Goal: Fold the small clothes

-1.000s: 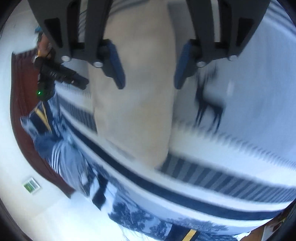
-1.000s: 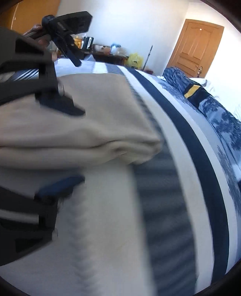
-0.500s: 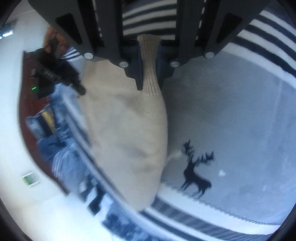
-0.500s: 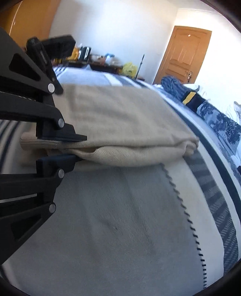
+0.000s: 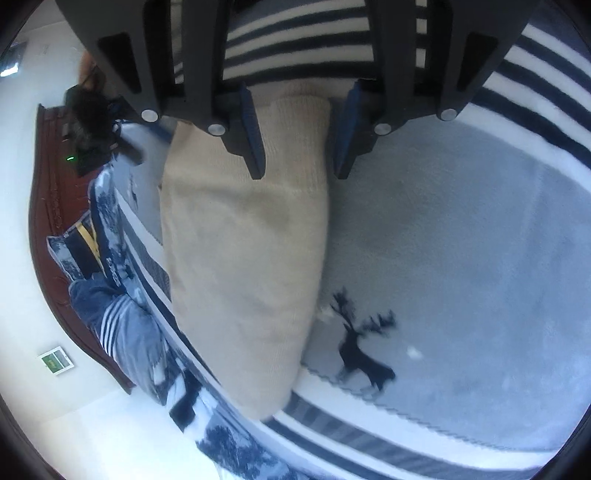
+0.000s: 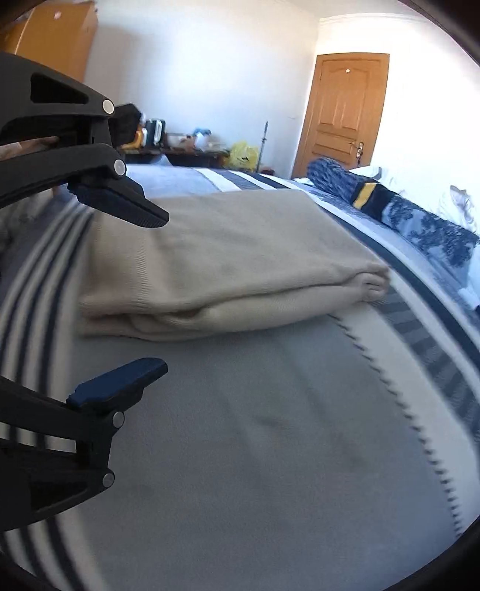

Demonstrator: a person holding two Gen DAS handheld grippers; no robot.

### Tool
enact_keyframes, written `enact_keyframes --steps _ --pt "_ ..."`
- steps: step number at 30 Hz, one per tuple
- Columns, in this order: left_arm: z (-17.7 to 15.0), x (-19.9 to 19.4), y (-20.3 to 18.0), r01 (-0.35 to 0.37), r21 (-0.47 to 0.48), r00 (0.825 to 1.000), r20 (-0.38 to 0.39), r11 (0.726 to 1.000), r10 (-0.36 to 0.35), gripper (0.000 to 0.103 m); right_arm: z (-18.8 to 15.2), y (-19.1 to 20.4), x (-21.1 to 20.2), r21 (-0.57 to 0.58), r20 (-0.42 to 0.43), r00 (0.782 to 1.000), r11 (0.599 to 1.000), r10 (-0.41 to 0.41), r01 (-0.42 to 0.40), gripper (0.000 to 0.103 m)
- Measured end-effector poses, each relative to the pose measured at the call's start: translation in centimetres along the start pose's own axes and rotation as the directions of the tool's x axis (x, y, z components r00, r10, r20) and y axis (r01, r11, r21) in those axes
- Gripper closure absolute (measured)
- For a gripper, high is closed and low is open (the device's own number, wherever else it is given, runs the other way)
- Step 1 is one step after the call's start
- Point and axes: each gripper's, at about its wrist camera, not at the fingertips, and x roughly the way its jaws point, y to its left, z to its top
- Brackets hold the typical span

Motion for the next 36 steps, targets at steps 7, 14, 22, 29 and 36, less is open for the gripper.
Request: enact_keyframes --steps 7,14,22,29,36 --pt "-0.3 2.2 0.0 0.001 -0.044 0.999 -0.044 0.999 -0.003 0.077 -2.0 -1.3 3.4 0.094 -0.042 0.995 0.992 0.086 -0.082 0.051" --pt "-2.3 -2.6 -0.5 0.086 -0.096 0.996 -0.01 0.992 -0.088 0.087 -1.9 -1.6 3.1 0.128 -0.058 0.987 0.982 0.147 -0.139 0.094" --pt "-12.9 -4.8 1.1 0.048 -0.133 0.992 -0.107 0.99 -0.062 0.087 -10.5 0.2 -3.4 0.024 -0.107 0.993 0.999 0.045 -0.043 0.096" --pt "-14.0 -6.6 0.4 0.033 -0.069 0.998 -0.05 0.997 -0.036 0.087 -12.7 -1.5 -1.7 -0.026 -0.146 0.985 0.996 -0.093 0.09 0.096" --pt "-16.1 -5.2 0.2 -0.11 0.006 0.991 -0.073 0.994 0.11 0.087 -14.3 -1.9 -2.2 -0.046 -0.125 0.985 0.992 -0.123 0.118 0.096"
